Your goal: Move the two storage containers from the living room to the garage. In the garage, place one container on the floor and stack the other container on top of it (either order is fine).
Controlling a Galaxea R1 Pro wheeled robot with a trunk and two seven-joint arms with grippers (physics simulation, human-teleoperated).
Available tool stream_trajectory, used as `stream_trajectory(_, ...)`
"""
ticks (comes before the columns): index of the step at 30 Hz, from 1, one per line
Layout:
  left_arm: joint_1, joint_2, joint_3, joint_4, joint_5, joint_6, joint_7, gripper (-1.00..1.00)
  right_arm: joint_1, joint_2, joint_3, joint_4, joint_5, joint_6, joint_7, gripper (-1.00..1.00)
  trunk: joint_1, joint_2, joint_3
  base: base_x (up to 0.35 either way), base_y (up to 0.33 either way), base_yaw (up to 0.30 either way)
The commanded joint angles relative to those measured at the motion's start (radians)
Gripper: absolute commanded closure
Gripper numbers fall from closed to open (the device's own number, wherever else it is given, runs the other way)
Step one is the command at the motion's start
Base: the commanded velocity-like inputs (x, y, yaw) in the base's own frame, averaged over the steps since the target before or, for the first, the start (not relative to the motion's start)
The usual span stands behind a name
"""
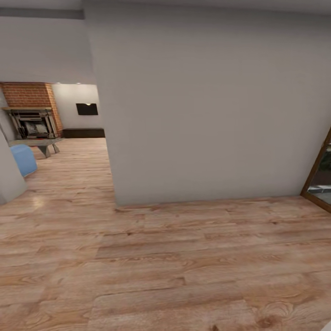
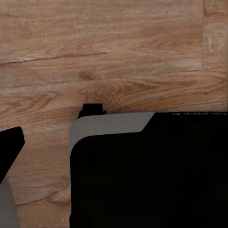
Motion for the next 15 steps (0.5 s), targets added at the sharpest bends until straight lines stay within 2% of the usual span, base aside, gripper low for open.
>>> stream_trajectory(1, -0.001, 0.000, 0.002, 0.001, 0.000, -0.002, -0.002, -1.00, -0.001, 0.001, 0.008, 0.003, -0.007, -0.004, 0.000, -1.00, 0.001, -0.001, -0.001, 0.321, 0.000, 0.214)
stream_trajectory(15, -0.001, 0.000, 0.002, 0.001, 0.000, -0.003, -0.002, -1.00, -0.001, 0.001, 0.008, 0.003, -0.006, -0.004, 0.000, -1.00, 0.001, -0.001, -0.001, 0.322, 0.000, 0.260)
